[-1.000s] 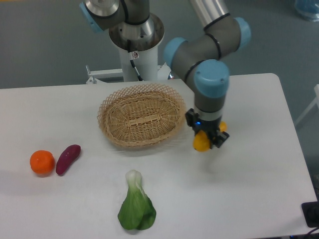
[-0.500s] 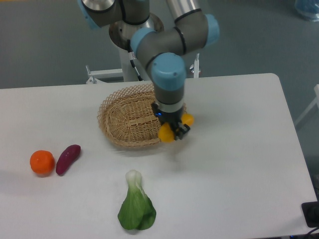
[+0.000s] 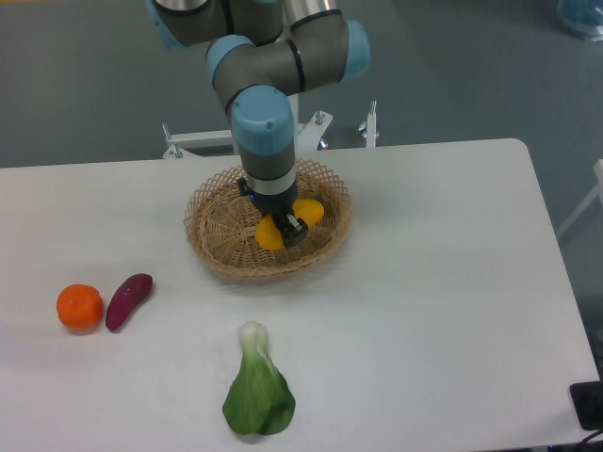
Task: Place the mango in the basket
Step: 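Carry the held mango over to the wicker basket and lower it, then lower the mango into the basket and open the gripper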
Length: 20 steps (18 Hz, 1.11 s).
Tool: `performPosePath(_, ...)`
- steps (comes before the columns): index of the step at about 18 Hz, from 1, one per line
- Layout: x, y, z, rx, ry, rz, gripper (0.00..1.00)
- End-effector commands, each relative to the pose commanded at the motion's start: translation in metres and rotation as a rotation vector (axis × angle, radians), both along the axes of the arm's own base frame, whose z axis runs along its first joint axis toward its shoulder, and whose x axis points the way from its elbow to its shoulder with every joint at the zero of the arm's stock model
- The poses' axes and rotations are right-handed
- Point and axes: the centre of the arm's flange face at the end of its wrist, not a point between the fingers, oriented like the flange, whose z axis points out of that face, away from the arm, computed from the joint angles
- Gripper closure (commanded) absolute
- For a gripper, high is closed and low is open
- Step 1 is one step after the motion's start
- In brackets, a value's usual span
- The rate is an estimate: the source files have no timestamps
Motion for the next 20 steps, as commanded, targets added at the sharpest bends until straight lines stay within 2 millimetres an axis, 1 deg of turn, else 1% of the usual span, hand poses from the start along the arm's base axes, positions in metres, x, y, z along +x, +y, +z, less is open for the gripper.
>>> performPosePath(2, 0.007, 0.003, -0.005, -0.026, 0.012, -0.020, 0.36)
performPosePath(5, 0.007, 0.003, -0.008, -0.036, 0.013, -0.019, 0.34)
performPosePath(9, 0.007, 0.004, -0.010, -0.039, 0.011, -0.023, 0.12)
performPosePath(10, 0.007, 0.003, -0.010, -0.040, 0.010, -0.031, 0.04)
performPosePath(11, 0.008, 0.004, -0.010, -0.037, 0.008, -0.032, 0.00)
performPosePath(16, 0.009, 0.002, -0.005, -0.024, 0.010, -0.011, 0.00)
performPosePath(20, 0.001, 0.002, 0.001, -0.005, 0.023, 0.104, 0.00)
